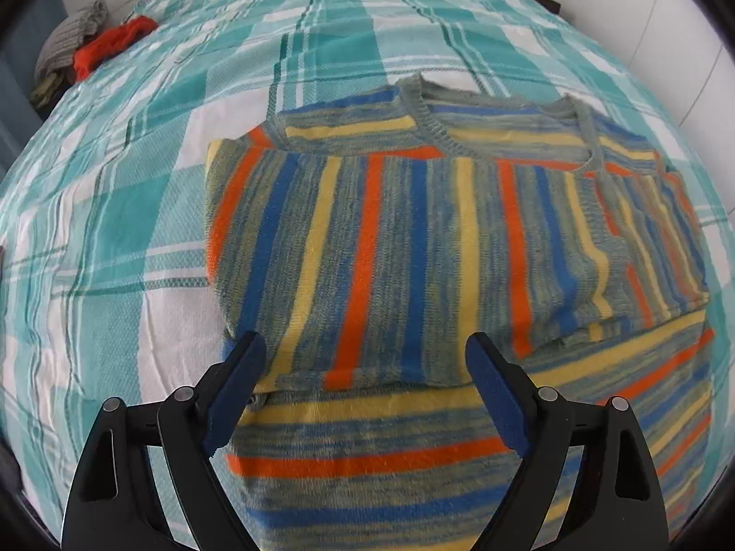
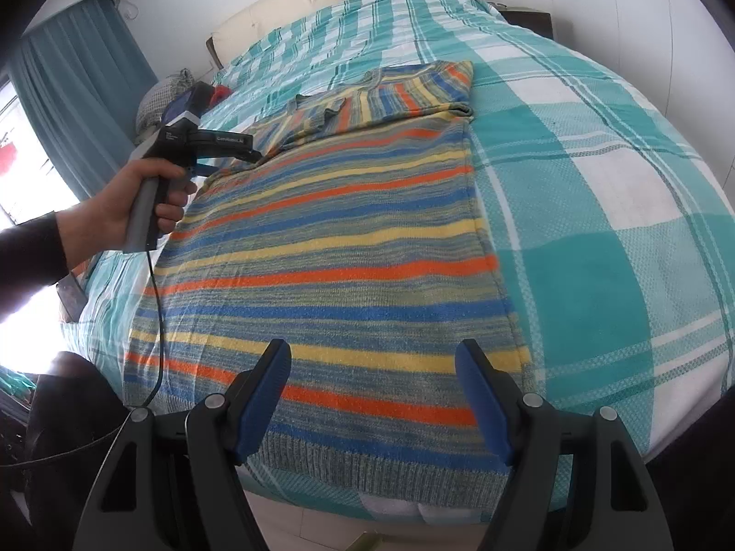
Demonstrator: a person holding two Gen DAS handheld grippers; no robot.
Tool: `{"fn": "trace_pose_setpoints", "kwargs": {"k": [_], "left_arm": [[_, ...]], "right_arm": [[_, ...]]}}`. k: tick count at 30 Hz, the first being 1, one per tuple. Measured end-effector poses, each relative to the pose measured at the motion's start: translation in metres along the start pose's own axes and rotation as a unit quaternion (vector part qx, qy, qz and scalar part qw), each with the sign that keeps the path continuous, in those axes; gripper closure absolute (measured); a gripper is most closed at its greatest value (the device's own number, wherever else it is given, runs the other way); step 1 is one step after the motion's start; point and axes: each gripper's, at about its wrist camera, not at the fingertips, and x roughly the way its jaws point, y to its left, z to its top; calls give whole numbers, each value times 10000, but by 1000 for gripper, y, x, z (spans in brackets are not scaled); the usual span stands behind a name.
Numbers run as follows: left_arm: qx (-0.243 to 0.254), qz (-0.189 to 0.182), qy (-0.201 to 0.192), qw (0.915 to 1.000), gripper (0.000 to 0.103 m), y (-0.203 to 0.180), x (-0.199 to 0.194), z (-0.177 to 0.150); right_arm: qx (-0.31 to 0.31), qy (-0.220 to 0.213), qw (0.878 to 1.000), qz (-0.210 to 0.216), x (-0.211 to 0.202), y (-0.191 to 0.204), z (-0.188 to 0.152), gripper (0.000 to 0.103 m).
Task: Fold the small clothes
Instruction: 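Fold the held side edge over the sweater body, open left gripper, then move both grippers to the ribbed hem of the narrowed sweater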
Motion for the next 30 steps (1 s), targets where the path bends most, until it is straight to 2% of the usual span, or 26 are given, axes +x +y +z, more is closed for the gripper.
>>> {"fn": "trace_pose_setpoints", "kwargs": {"k": [2,6,11,16,20,26,30], "left_arm": [[-5,-186,-280,9994,11,2,-29,-12],[41,-166,-548,9984,7,17,-71,-68],[-256,28,-426,9988,7,46,-81,-137],[-586,63,-446,9973,7,58,-93,-193],[-824,74,-393,9958,7,63,-88,-216],[-967,170,-445,9942,7,68,-85,-224],[-888,203,-444,9949,7,65,-84,-227]], "right_arm": [[48,-64,9999,-65,-1,-3,3,29],[111,-221,9992,-305,-6,-9,8,29],[79,-64,9940,-1090,-3,-16,4,29],[-69,-15,9889,-1482,-1,-14,2,29],[-372,2,9843,-1726,2,-5,-1,29],[-722,92,9791,-1899,8,5,-7,29],[-707,128,9781,-1953,9,3,-8,29]]}}
